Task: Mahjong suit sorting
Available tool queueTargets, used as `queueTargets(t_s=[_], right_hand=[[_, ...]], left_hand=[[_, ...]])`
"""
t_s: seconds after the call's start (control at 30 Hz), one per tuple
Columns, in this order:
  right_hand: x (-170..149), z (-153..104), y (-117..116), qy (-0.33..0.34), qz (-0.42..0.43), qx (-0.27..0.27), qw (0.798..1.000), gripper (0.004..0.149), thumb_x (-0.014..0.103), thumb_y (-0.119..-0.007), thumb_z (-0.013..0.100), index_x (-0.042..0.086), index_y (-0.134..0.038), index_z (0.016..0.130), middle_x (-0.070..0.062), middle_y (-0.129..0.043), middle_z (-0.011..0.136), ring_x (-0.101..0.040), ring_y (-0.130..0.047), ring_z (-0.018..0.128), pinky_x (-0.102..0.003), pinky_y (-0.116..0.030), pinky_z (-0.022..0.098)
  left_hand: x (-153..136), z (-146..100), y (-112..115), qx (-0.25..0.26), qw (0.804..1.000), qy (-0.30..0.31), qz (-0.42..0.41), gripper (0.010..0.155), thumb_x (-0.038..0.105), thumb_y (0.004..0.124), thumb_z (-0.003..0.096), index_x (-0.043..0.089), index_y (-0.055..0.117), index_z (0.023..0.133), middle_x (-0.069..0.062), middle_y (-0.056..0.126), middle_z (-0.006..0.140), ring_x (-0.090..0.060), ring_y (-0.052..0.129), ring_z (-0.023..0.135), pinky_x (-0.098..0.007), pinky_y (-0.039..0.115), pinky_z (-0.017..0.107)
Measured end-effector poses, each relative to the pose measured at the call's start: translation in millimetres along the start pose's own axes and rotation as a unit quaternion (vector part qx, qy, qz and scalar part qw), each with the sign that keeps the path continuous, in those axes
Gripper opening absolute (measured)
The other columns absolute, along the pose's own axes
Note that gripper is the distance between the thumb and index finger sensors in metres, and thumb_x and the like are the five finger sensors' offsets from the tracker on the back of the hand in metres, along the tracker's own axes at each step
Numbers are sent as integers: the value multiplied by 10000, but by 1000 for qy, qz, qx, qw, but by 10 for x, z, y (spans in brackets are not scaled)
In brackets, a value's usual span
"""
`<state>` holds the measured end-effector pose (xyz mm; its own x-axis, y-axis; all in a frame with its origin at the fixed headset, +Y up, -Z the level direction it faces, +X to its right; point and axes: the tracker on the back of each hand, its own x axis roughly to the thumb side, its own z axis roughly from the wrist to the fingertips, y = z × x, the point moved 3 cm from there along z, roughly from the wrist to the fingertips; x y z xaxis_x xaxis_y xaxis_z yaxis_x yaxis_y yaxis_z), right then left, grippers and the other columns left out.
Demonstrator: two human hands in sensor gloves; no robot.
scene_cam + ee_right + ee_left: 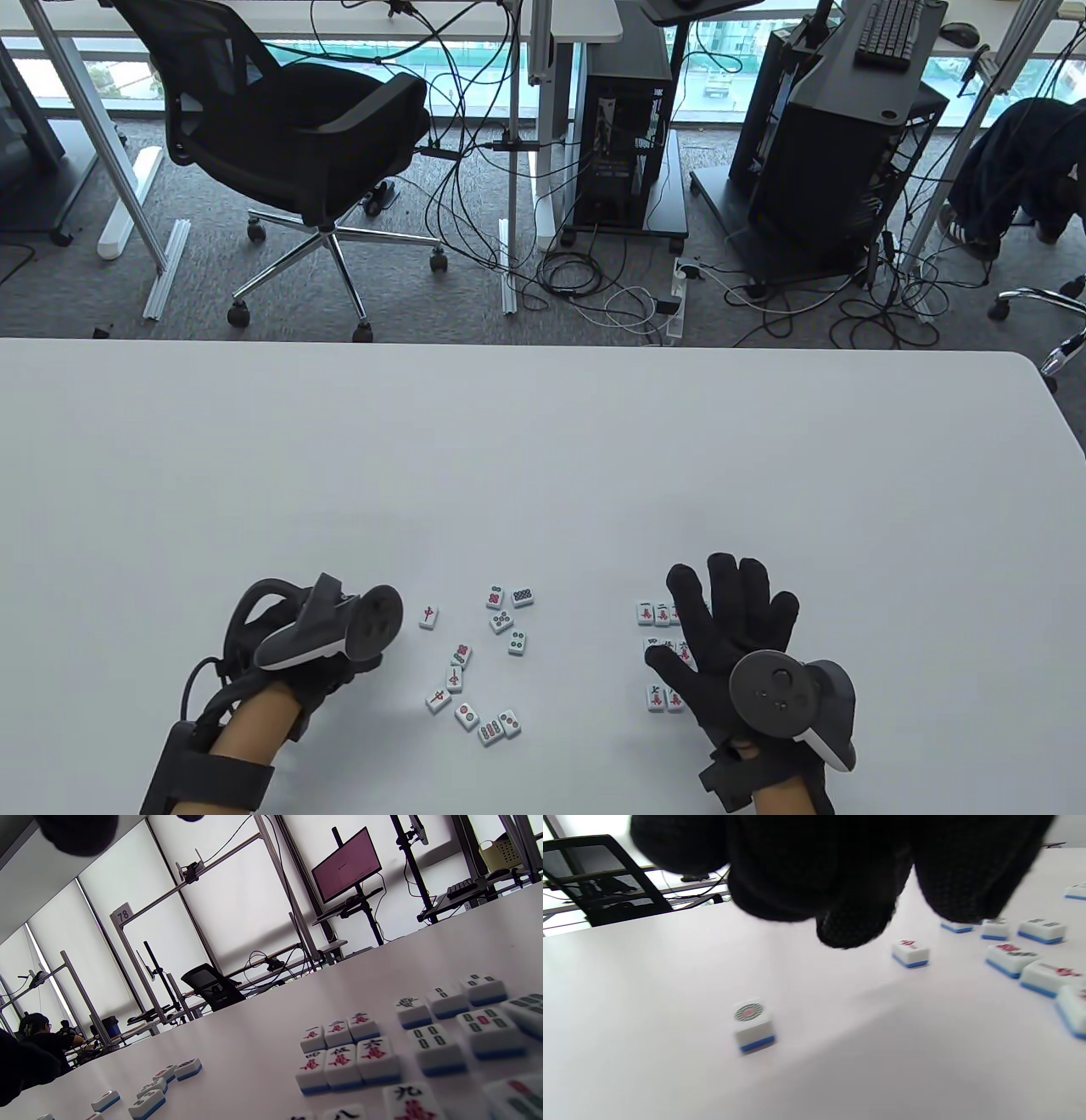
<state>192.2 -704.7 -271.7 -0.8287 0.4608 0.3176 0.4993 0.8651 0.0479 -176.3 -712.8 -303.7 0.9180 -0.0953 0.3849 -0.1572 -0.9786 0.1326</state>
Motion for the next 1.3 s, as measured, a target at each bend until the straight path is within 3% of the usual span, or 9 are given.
queueTargets(t_s=[0.17, 0.33, 0.57, 0.77, 1.03, 1.3], right_hand=[[6, -2, -6, 0, 2, 3, 1000, 760, 649, -592, 513, 392, -211, 1119, -98, -81, 1194, -388, 35, 1030, -679, -33, 683], [13, 0, -17, 3, 8, 5, 1000, 760, 649, -594, 513, 390, -217, 1121, -102, -85, 1195, -389, 32, 1031, -680, -34, 683], [20, 0, -25, 5, 11, 6, 1000, 760, 648, -594, 514, 389, -220, 1122, -100, -83, 1195, -390, 35, 1030, -680, -33, 683], [27, 1, -31, 6, 12, 7, 1000, 761, 648, -594, 514, 388, -219, 1122, -100, -82, 1194, -387, 37, 1031, -679, -32, 684], [31, 0, -46, 5, 7, 11, 1000, 760, 647, -595, 514, 387, -222, 1122, -102, -89, 1195, -390, 30, 1031, -680, -33, 684], [33, 0, -61, 2, 5, 17, 1000, 762, 647, -596, 513, 385, -219, 1121, -102, -91, 1195, -391, 28, 1031, -681, -33, 683]], left_hand=[[673, 39, 40, 1, 996, 85, 27, 532, 546, 880, 292, 244, 917, 729, 132, 1027, 449, -92, 982, 193, -353, 857, 266], [962, 95, 237, 13, 992, 77, 101, 506, 588, 835, 306, 202, 969, 603, 141, 1020, 304, -81, 935, 61, -338, 842, 162], [1058, 86, 305, 35, 987, 62, 145, 485, 591, 849, 287, 187, 979, 523, 164, 987, 211, -57, 890, -9, -318, 830, 106], [1053, -105, 331, 15, 984, 79, 157, 484, 581, 864, 272, 195, 976, 542, 163, 993, 231, -57, 901, 9, -319, 835, 121], [1051, -363, 298, 27, 990, 59, 122, 523, 599, 854, 280, 209, 972, 608, 156, 1004, 256, -62, 910, 20, -322, 834, 125], [1138, -327, 428, 6, 986, 50, 159, 587, 617, 864, 264, 170, 957, 632, 159, 1005, 260, -58, 910, 14, -318, 835, 116]])
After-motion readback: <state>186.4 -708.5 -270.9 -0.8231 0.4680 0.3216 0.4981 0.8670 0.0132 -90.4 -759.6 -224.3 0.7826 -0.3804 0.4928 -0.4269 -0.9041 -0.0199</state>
